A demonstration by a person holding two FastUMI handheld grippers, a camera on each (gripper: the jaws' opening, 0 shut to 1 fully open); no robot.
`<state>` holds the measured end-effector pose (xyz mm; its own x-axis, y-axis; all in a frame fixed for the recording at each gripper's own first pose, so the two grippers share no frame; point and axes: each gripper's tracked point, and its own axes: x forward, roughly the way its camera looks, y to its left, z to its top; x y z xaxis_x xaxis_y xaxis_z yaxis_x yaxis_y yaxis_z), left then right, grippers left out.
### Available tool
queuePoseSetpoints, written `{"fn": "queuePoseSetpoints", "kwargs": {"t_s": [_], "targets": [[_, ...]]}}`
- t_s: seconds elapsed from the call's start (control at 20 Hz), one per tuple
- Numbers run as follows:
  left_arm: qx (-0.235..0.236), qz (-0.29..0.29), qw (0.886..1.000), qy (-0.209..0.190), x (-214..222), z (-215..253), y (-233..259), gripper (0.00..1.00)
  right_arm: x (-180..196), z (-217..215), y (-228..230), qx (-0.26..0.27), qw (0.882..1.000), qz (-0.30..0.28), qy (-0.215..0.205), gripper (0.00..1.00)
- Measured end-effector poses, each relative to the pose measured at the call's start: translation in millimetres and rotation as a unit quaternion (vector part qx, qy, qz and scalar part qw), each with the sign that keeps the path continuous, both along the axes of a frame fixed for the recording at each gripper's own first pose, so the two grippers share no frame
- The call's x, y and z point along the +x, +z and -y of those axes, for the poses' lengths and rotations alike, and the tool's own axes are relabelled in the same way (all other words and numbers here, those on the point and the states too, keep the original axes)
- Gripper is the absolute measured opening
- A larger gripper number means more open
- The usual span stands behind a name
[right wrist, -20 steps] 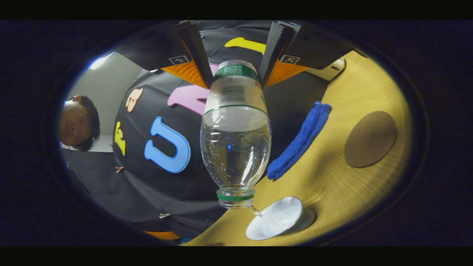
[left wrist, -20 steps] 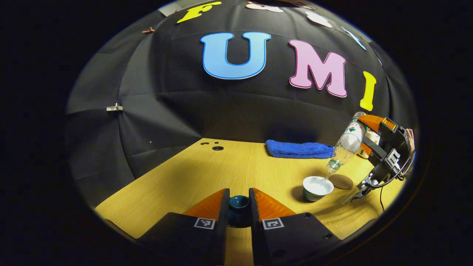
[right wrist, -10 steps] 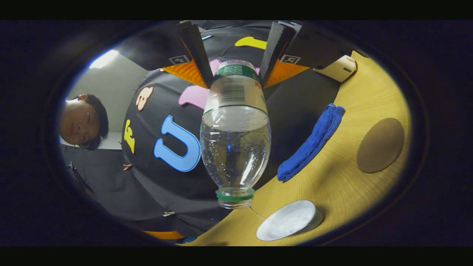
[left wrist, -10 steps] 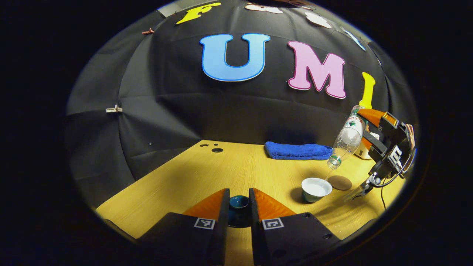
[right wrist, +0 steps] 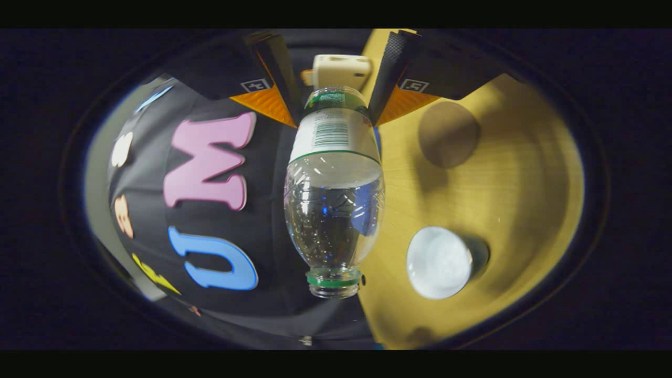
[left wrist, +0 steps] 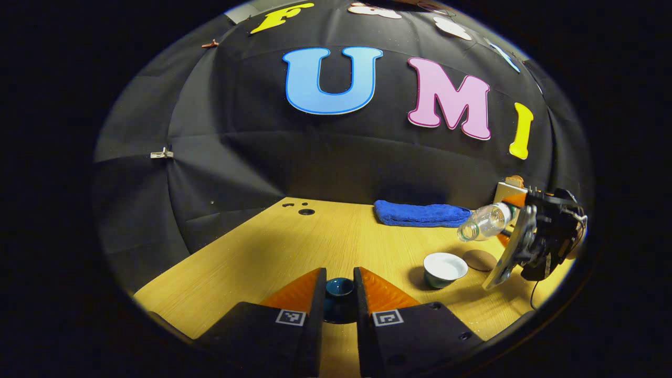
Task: Open the teacup lid with one hand, grasp the water bottle and pour water into the teacup with the other hand; after pouring, place the water bottle on the coaster and then close the teacup lid.
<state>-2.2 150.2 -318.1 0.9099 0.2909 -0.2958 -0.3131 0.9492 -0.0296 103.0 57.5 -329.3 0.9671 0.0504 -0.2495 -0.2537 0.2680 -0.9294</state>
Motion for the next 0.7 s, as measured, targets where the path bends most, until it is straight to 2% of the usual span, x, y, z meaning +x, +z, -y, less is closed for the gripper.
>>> {"fn": "queuePoseSetpoints", "kwargs": {"t_s": [0.1,0.2,0.25,0.3,0.4,0.5,0.55,0.7], "targets": [[0.004,0.000,1.000,-0.005,3,5,1,0.31,-11,-9,-14,0.100,0.994,-0.048,-0.017,0.74],[0.004,0.001,1.000,-0.010,7,11,3,0.32,-18,-20,-13,0.201,0.975,-0.084,-0.036,0.74],[0.003,0.001,1.000,-0.013,9,15,4,0.28,-19,-25,-13,0.255,0.961,-0.099,-0.044,0.73],[0.003,0.002,1.000,-0.016,11,18,5,0.32,-20,-31,-12,0.313,0.941,-0.115,-0.052,0.74],[0.000,0.011,1.000,-0.025,15,27,10,0.32,-17,-35,-8,0.420,0.894,-0.140,-0.073,0.73],[0.003,0.017,0.999,-0.032,18,33,15,0.28,-18,-41,-4,0.495,0.850,-0.157,-0.089,0.73],[0.005,0.018,0.999,-0.035,20,36,15,0.32,-17,-43,-5,0.518,0.836,-0.156,-0.093,0.74],[0.006,0.016,0.999,-0.041,24,44,15,0.31,-18,-48,-3,0.562,0.804,-0.166,-0.099,0.73]]}}
